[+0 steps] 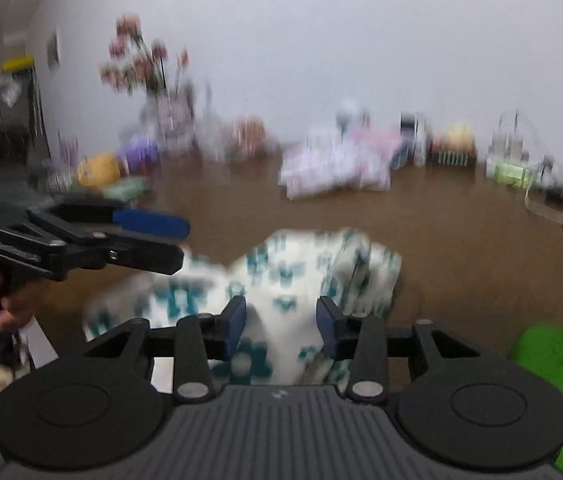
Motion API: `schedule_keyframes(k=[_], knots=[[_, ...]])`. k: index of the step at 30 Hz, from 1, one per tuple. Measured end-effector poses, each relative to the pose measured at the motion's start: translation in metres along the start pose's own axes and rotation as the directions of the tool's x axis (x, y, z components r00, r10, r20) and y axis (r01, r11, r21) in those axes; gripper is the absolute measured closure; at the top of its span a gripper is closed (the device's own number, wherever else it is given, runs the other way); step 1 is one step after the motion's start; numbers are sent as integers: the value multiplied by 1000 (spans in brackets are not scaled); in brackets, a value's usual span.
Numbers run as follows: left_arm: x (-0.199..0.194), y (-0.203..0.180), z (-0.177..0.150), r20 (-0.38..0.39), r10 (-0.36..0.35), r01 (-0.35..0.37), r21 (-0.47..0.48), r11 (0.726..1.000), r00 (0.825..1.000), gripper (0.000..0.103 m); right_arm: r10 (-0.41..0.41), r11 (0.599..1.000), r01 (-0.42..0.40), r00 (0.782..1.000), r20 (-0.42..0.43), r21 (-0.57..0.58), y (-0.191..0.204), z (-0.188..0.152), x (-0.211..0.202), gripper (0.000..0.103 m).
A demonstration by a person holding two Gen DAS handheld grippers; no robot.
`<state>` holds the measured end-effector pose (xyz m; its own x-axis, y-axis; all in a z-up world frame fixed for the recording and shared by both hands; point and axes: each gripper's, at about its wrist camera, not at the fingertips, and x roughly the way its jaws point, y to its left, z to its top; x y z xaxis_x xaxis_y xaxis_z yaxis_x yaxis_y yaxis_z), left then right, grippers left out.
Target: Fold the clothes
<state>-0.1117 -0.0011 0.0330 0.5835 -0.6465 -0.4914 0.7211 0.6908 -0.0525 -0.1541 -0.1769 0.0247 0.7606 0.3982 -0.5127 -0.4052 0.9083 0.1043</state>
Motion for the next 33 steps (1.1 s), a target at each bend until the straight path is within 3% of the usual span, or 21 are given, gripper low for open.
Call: schedule_keyframes(k=[1,6,8,9,10,14,19,21,23,26,27,30,33], knots=[[9,-2,-4,-25,14,-13,20,1000,1000,58,-8,1000,8,1000,-5,-2,2,-3,3,63],[15,19,-7,-34,-53,50,-61,997,998,51,-2,999,2,1000,3,-35,3,-4,-9,59],[17,25,-10,-35,-76,72,-105,992,997,50,43,996,-39,998,51,-78,3,-4,-24,49],[17,28,-11,-36,-87,82,-128,988,996,48,80,990,-70,994,73,-120,6,-5,-33,39],[18,32,-12,-36,-99,93,-150,984,994,46,118,980,-102,989,85,-171,10,-7,-39,27],[25,43,-6,-67,-155,139,-197,970,986,44,238,896,-200,970,48,-396,36,-18,-47,14],[36,55,1,-117,-212,180,-240,954,970,41,178,807,-185,982,-68,-560,58,-27,-20,13],[31,54,6,-112,-197,171,-204,964,974,41,179,792,-201,979,-96,-576,58,-26,-12,21],[10,49,14,-41,-163,158,-119,980,986,42,204,806,-241,971,-128,-541,51,-20,-7,30],[-26,41,21,69,-186,187,-6,982,980,25,255,834,-316,948,-191,-452,36,-8,-4,36],[-29,29,18,51,-189,186,58,981,981,20,270,837,-339,939,-215,-430,32,-4,-3,39],[-37,-5,9,-2,-189,183,249,951,982,20,308,839,-400,908,-283,-370,24,10,2,48],[-45,-39,0,-53,-179,184,430,884,982,20,361,837,-465,865,-348,-289,17,22,4,52]])
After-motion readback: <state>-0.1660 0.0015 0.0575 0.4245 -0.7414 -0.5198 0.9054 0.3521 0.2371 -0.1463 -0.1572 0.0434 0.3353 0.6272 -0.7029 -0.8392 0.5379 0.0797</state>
